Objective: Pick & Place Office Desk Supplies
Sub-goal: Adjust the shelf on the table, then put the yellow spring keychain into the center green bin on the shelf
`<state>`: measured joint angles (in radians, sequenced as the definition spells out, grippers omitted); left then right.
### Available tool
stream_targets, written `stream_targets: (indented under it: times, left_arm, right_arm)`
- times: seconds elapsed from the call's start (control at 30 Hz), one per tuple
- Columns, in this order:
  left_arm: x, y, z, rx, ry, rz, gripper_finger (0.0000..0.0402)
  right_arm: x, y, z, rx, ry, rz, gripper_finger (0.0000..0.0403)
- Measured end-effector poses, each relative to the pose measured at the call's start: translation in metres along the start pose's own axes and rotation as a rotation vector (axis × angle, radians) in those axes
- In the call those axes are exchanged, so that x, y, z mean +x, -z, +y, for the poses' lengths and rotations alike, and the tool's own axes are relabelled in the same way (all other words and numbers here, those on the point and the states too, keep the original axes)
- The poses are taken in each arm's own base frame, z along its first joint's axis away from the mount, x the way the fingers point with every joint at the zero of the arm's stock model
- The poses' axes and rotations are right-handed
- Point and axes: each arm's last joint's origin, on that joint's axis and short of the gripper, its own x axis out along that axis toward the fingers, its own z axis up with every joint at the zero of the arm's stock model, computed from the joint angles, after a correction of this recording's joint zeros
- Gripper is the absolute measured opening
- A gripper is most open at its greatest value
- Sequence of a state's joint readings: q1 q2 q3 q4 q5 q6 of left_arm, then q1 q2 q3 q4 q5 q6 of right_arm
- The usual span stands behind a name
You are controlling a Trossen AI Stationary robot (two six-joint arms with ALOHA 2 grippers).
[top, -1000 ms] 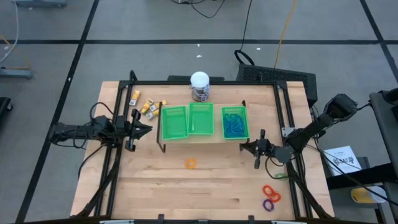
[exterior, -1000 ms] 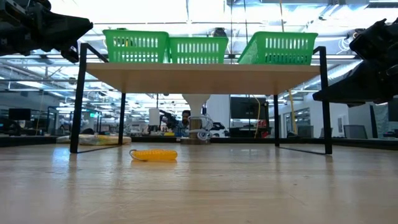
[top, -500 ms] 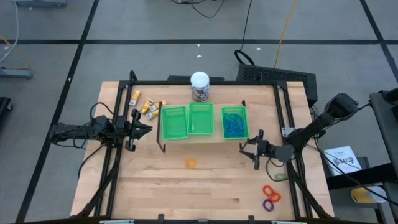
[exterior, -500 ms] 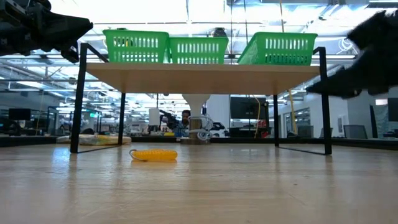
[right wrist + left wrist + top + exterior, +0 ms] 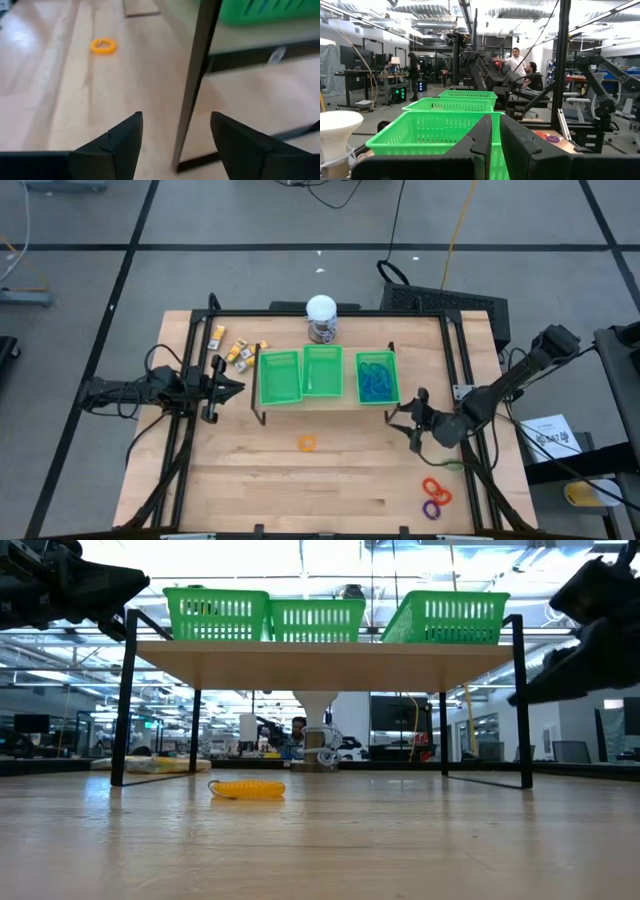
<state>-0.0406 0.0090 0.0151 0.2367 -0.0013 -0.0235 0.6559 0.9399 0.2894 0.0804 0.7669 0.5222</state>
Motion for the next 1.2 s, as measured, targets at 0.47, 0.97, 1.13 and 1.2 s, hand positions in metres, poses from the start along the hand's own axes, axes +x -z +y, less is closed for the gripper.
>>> stream_targets:
  times: [0.47, 0.97, 1.13, 1.2]
  left_arm:
    - [0.0, 0.0, 0.0, 0.0, 0.0, 0.001, 0.0045]
    - [0.0, 0.0, 0.0, 0.0, 0.0, 0.0, 0.0045]
    - [0.0, 0.0, 0.0, 0.0, 0.0, 0.0, 0.0045]
    - [0.0, 0.0, 0.0, 0.0, 0.0, 0.0, 0.0045]
  right_arm:
    - [-0.008, -0.001, 0.023, 0.334, -0.539, 0.264, 0.0197]
    - [0.043, -0.089, 0.117, -0.268, -0.499, -0.029, 0.0155]
    - [0.07, -0.118, 0.136, -0.529, -0.294, 0.009, 0.0161]
    - [0.083, -0.127, 0.143, -0.585, -0.277, 0.004, 0.0167]
